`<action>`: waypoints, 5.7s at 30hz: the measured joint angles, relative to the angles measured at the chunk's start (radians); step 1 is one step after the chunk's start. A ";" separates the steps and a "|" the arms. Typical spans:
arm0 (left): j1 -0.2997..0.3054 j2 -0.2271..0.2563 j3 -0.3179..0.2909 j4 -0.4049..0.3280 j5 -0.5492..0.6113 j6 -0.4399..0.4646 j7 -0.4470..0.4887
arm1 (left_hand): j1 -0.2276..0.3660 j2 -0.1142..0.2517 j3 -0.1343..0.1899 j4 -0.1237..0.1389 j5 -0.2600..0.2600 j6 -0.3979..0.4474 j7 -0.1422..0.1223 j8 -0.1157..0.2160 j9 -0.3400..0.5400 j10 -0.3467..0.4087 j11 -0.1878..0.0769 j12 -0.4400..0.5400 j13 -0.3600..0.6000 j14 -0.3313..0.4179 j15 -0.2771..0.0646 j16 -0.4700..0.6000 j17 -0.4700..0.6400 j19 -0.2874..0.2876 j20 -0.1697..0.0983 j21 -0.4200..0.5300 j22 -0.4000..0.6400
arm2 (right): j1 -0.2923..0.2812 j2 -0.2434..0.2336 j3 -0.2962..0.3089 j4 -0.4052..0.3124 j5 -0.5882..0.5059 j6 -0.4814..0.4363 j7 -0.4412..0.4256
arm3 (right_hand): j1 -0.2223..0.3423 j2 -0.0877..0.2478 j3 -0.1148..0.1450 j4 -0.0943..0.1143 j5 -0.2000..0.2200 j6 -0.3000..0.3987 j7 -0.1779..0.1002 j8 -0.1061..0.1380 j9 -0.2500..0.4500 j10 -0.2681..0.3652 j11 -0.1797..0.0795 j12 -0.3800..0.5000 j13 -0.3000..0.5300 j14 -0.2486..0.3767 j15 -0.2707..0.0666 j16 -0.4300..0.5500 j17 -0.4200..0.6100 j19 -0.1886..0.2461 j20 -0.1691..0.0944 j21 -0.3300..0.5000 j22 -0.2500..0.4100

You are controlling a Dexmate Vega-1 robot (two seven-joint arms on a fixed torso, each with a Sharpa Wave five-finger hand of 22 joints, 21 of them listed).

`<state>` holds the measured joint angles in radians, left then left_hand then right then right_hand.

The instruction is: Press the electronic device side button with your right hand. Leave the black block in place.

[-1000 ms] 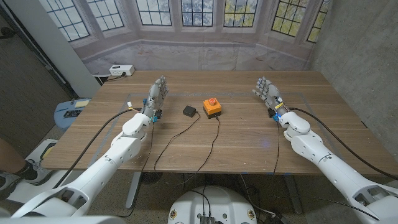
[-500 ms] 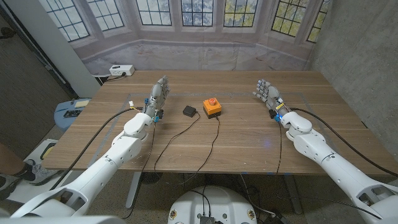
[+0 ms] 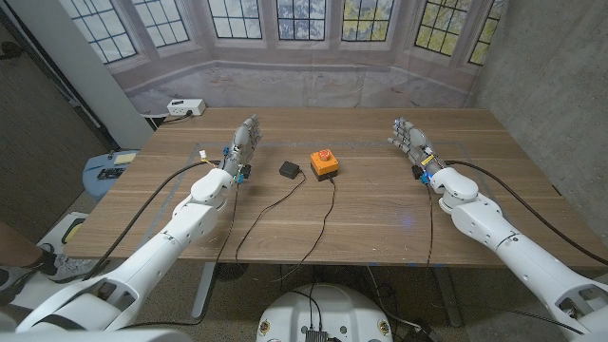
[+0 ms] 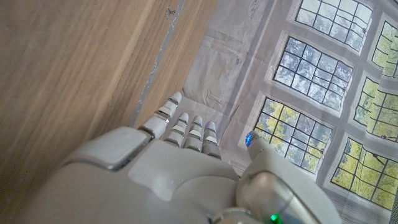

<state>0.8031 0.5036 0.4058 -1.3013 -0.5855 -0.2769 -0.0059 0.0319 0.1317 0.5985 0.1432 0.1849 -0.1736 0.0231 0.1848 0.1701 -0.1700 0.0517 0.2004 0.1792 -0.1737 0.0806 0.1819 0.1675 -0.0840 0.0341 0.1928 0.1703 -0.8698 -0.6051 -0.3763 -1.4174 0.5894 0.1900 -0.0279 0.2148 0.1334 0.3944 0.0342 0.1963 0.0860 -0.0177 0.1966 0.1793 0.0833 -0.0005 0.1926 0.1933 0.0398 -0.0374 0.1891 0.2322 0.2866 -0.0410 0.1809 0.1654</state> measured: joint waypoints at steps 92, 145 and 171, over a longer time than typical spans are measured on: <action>-0.048 -0.064 0.015 0.108 0.011 -0.081 -0.017 | 0.038 0.002 0.019 -0.039 0.000 0.018 0.000 0.000 0.000 0.004 0.004 0.010 0.000 0.035 -0.002 0.000 0.000 0.045 0.001 0.008 0.000 | 0.014 -0.211 -0.187 -0.503 -0.777 -0.359 -0.133 | 0.046 -0.001 -0.011 -0.074 -0.012 0.109 -0.055 0.011 0.000 0.110 -0.070 0.019 0.000 -0.021 0.004 0.015 -0.023 -0.077 0.001 -0.004 0.000; 0.004 -0.057 0.010 0.058 0.012 -0.095 0.006 | 0.042 0.005 0.019 -0.038 0.000 0.023 -0.005 0.000 0.000 0.011 0.004 0.010 0.000 0.040 0.003 0.000 0.002 0.050 0.007 0.008 0.000 | 0.066 -0.202 -0.356 -0.597 -1.282 -0.528 0.083 | -0.046 -0.009 -0.060 -0.034 -0.016 0.170 -0.077 0.011 0.005 0.173 -0.091 0.019 0.000 -0.005 0.009 0.038 -0.011 -0.109 0.005 0.000 0.000; -0.005 -0.065 0.013 0.085 0.000 -0.090 -0.015 | 0.042 0.005 0.019 -0.038 0.000 0.024 -0.005 0.000 0.000 0.017 0.005 0.007 0.000 0.040 0.003 0.000 0.002 0.050 0.007 0.008 0.000 | 0.100 -0.136 -0.411 -0.555 -1.387 -0.568 0.179 | -0.069 -0.013 -0.065 -0.017 -0.011 0.177 -0.077 0.011 0.002 0.187 -0.098 0.019 0.005 -0.005 0.009 0.038 -0.011 -0.145 0.005 -0.004 0.000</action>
<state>0.7980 0.4387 0.4186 -1.2164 -0.5855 -0.3673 -0.0205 0.0739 0.1369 0.6179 0.1048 0.1848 -0.1501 0.0178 0.1846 0.1697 -0.1533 0.0571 0.2069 0.1789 -0.1340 0.0840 0.1819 0.1697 -0.0339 0.0411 0.2013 0.1700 -0.7697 -0.7408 -0.7874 -1.9720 -0.7976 -0.3775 0.1512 0.1455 0.1207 0.3298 0.0169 0.1855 0.2631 -0.0949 0.2071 0.1812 0.2708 -0.0989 0.2112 0.1987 0.0347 -0.0285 0.2269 0.2209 0.1416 -0.0358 0.1771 0.1650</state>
